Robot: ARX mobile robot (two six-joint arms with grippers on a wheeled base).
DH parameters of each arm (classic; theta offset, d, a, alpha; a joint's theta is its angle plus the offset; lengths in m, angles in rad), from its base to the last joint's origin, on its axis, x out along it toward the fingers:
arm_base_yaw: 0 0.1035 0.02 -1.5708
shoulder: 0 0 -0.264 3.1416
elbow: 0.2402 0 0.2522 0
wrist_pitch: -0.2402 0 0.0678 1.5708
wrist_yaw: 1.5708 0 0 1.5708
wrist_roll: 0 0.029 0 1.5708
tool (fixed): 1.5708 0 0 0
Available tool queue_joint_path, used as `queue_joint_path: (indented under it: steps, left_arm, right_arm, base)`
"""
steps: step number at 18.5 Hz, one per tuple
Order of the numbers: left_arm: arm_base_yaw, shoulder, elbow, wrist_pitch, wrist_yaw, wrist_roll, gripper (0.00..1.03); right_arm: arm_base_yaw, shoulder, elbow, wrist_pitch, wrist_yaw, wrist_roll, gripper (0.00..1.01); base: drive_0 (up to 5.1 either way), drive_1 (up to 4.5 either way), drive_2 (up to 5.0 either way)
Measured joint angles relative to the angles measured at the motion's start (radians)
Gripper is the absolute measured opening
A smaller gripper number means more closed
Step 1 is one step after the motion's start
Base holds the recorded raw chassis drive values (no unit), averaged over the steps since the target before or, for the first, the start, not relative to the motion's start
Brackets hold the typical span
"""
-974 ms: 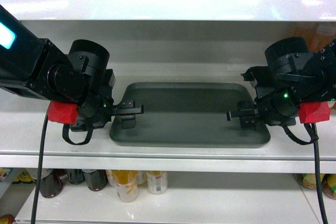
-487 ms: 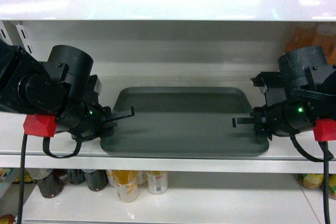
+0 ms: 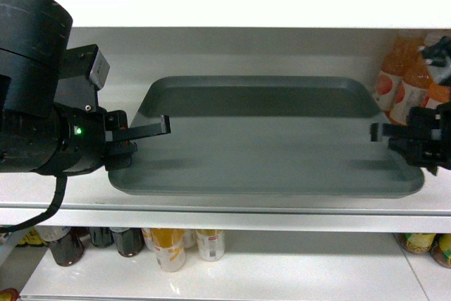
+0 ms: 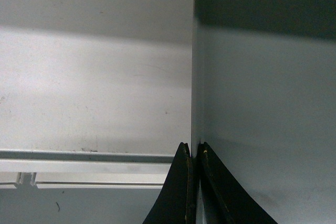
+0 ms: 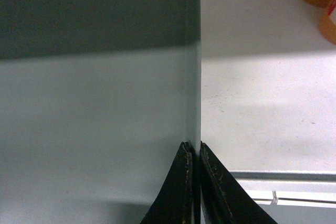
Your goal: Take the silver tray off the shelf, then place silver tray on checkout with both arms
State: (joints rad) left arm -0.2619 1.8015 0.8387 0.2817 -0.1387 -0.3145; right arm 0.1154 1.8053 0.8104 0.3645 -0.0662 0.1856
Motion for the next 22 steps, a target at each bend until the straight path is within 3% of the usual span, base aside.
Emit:
queue_joint_path:
  steps: [6, 14, 22]
  left_arm:
    - [-0.078, -0.203, -0.184, -0.005, -0.076, -0.023, 0.03]
    - [-0.085, -0.213, -0.192, 0.011, -0.1, 0.001, 0.03]
    - [-0.085, -0.213, -0.191, 0.011, -0.101, 0.001, 0.03]
  right_arm:
    - [-0.011, -0.278, -0.238, 0.013, -0.041, 0.013, 0.02]
    - [-0.011, -0.29, -0.246, 0.018, -0.043, 0.013, 0.02]
    - [-0.011, -0.289, -0.245, 0.019, -0.043, 0.013, 0.02]
  base:
    - [0.0, 0.0, 0.0]
    - [0.0, 0.0, 0.0]
    - [0.1, -3.93, 4.1]
